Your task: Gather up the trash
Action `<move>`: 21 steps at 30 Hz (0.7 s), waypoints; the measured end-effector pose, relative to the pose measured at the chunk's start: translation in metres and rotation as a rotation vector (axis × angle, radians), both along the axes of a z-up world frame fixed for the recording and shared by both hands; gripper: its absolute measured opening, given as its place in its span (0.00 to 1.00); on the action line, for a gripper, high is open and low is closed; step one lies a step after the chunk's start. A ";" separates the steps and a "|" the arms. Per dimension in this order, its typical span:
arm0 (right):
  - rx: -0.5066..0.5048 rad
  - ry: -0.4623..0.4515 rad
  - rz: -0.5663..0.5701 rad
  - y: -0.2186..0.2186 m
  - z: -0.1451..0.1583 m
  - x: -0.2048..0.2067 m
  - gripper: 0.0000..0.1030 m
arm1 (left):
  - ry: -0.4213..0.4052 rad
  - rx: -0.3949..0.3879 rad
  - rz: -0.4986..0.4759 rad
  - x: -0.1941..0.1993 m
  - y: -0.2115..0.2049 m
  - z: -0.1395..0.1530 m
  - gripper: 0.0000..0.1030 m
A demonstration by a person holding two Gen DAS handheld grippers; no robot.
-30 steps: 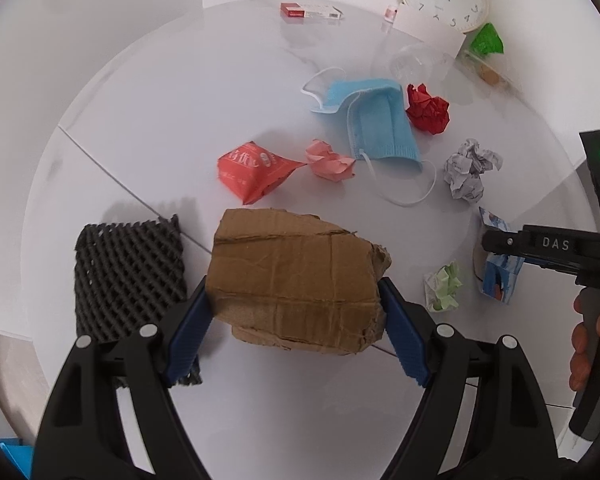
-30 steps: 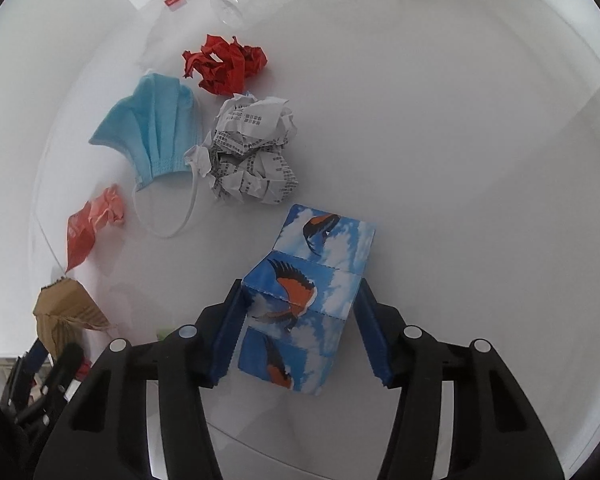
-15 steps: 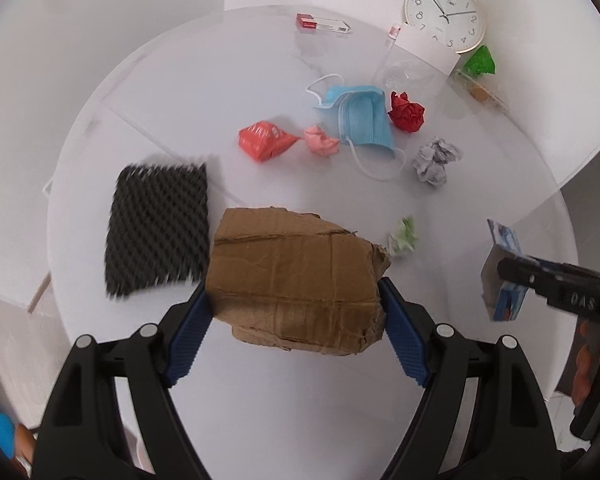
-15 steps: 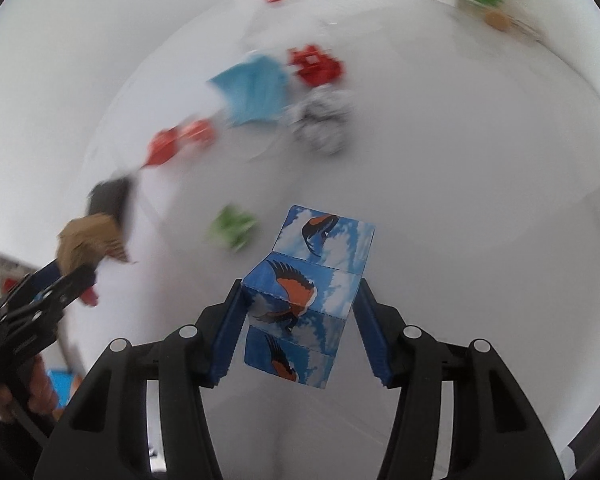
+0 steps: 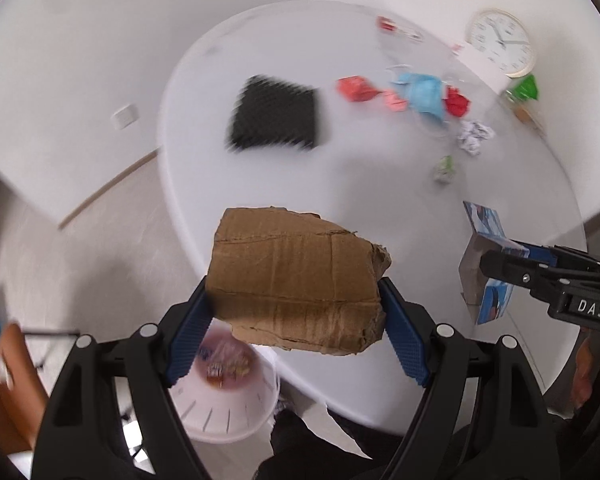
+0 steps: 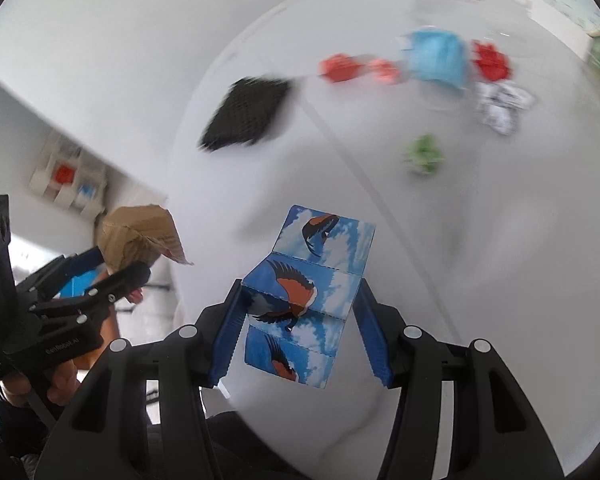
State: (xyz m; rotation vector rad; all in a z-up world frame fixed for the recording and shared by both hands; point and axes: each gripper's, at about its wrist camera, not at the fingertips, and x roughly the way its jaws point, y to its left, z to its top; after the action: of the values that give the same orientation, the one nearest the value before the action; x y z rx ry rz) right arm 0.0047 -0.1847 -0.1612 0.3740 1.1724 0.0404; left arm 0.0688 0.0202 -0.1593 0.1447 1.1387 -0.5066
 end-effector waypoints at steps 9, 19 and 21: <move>0.014 -0.002 0.215 0.074 -0.001 0.007 0.53 | 0.018 0.016 0.204 -0.032 0.079 -0.011 0.75; 0.011 0.006 0.345 0.123 -0.001 0.004 0.53 | 0.088 0.056 0.332 -0.049 0.130 -0.039 0.80; 0.010 0.012 0.356 0.128 -0.002 0.003 0.54 | 0.101 0.055 0.366 -0.051 0.137 -0.043 0.85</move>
State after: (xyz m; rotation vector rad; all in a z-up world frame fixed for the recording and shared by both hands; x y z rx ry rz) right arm 0.0074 -0.0570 -0.1630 0.1711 1.2392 0.3545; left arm 0.0181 0.1574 -0.2023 -0.0430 1.2450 -0.1589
